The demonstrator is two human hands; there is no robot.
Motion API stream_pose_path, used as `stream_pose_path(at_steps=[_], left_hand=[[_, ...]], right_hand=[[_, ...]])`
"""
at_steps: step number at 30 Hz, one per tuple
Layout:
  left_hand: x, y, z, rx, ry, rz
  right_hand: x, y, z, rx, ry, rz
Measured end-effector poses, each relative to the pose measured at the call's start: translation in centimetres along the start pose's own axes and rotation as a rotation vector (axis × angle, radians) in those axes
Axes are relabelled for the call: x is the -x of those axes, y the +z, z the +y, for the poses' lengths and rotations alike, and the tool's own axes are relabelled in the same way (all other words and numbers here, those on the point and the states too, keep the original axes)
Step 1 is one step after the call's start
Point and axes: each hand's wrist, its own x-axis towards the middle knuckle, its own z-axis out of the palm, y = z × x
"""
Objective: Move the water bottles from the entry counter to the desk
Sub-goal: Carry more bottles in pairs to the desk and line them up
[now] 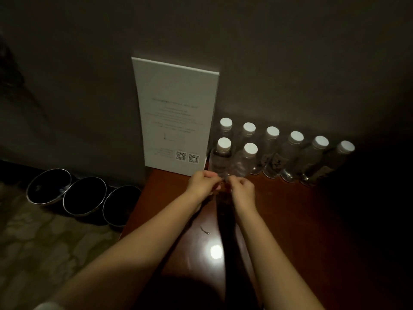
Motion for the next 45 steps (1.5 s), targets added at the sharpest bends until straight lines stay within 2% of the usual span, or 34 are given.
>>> stream_pose_path(at_steps=[4, 9, 13, 16, 21, 29, 35, 41, 45], left_hand=[[3.9, -3.6, 1.6, -0.024, 0.136, -0.008], [11.0, -11.4, 4.0, -0.044, 0.226, 0.018], [17.3, -20.2, 4.8, -0.007, 0.280, 0.092], [23.1, -28.2, 4.2, 0.054, 0.335, 0.206], [33.5, -42.3, 0.7, 0.281, 0.418, 0.434], [46.5, -60.7, -5.7, 0.220, 0.461, 0.783], [50.6, -71.4, -8.3, 0.417, 0.518, 0.962], [50.6, -82.8, -8.4, 0.517, 0.625, 1.022], [50.4, -91.4, -8.2, 0.567, 0.646, 1.082]], right_hand=[[4.1, 2.0, -2.8, 0.004, -0.132, -0.041], [11.9, 7.6, -5.6, 0.007, -0.222, -0.240], [20.3, 13.5, -8.1, 0.018, -0.293, -0.369], [27.8, 18.7, -9.6, 0.040, -0.371, -0.494], [42.0, 28.8, -9.8, 0.046, -0.510, -0.789], [60.3, 42.8, -7.7, 0.053, -0.589, -1.125], [68.9, 52.4, -7.5, 0.049, -0.560, -1.379], [73.6, 64.9, -10.4, 0.079, -0.597, -1.531], [76.9, 74.2, -11.6, 0.079, -0.550, -1.638]])
